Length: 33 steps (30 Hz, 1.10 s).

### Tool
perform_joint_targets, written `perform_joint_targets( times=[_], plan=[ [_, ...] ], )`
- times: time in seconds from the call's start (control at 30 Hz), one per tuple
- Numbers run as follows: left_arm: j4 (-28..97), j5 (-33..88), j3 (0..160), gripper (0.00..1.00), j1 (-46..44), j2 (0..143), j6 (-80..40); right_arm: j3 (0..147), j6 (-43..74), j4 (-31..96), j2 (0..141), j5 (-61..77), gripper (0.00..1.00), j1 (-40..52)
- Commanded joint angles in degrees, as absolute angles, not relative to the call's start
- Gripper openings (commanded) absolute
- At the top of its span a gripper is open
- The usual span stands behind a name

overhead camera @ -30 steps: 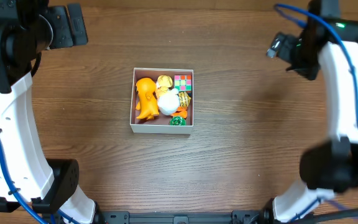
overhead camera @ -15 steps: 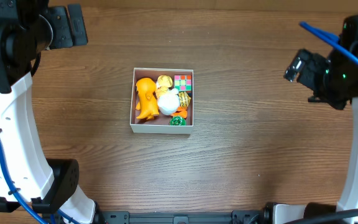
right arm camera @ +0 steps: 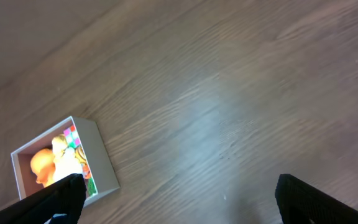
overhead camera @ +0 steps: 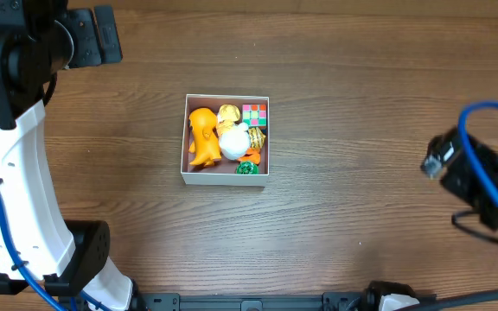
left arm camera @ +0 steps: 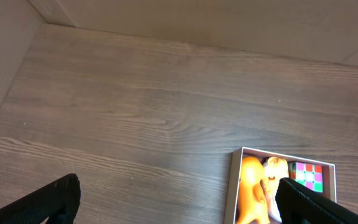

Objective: Pack container

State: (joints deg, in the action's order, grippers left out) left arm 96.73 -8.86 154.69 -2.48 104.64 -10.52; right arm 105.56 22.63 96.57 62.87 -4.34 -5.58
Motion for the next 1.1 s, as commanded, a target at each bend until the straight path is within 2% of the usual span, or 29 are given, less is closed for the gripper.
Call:
perform_joint_targets(
  times=[0.0,0.13,0.37,0.53,0.73,1.07],
  plan=[
    [96.79,-8.97,154.54,1.0,-2.26,104.99,-9.85,100.36,24.82,94.65,57.14,-5.98,1.0,-5.65],
    [96.79,-8.99,154.54,1.0,-2.26,104.99,-9.85,94.45,30.33,91.96,52.4,-4.29,1.0,-5.65],
    [96.79,-8.97,154.54,1.0,-2.26,104.99,-9.85,89.95,30.7,86.37,49.95,1.32,1.0,-5.65],
    [96.79,-8.99,154.54,1.0,-2.26,104.99,-9.85,89.95,30.7,88.31,50.0,5.91,1.0,-5.65],
    [96.79,-8.99,154.54,1.0,-2.26,104.99,-9.85,89.95,30.68,92.88,50.0,5.89,1.0,-5.65],
    [96.79,-8.99,154.54,1.0,-2.26,104.99,-9.85,89.95,27.99,92.84,49.98,3.09,1.0,-5.65]
  ],
)
